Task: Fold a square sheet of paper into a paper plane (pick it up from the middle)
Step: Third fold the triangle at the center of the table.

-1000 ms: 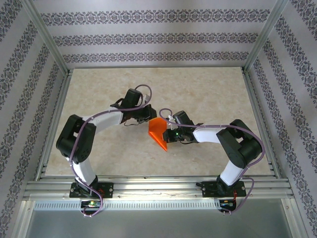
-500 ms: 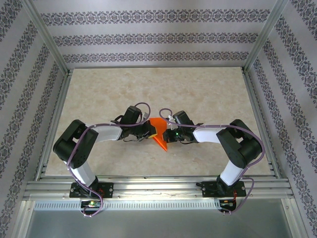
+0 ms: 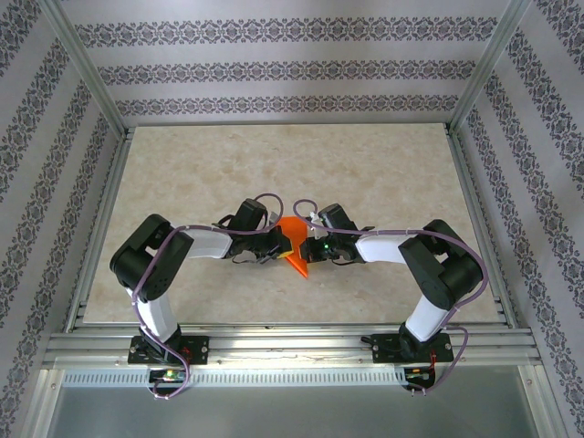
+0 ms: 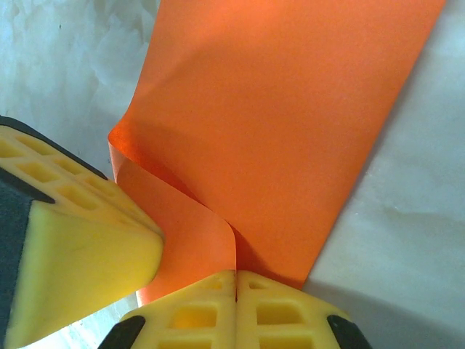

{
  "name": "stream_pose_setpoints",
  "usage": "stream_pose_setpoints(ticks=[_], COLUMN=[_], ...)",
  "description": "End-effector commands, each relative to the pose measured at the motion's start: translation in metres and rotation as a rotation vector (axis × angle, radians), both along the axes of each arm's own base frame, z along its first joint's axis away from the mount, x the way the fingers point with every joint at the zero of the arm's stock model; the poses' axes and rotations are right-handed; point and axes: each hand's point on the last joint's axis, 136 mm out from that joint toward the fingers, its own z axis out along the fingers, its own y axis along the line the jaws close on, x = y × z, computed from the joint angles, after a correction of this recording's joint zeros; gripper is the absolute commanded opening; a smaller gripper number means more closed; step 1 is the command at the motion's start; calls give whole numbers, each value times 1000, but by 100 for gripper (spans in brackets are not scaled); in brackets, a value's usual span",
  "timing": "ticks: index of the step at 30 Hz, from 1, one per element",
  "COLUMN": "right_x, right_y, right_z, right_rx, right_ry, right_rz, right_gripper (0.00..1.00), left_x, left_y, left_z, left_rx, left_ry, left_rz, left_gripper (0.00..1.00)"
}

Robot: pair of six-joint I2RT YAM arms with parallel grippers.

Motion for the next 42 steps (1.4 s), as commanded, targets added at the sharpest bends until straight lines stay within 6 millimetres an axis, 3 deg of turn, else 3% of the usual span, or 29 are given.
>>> stream_pose_setpoints(ticks=[1, 34, 40, 42], right_x=[-6, -5, -2, 1], right_y=[-2, 1, 5, 2], right_z=[-10, -8, 14, 26], right_rx=[-46, -40, 2, 4], right_ry=[22, 29, 16, 10], right_rz=[18, 23, 14, -7], right_gripper=[0, 0, 3, 10], left_x=[6, -18, -20, -20], left_y=[-7, 14, 17, 17], left_z=[6, -37, -38, -38], left_rx=[-8, 160, 171, 175], left_ry=[-27, 47, 46, 44], left_rz=[-10, -56, -63, -64], left_gripper=[1, 1, 0, 0])
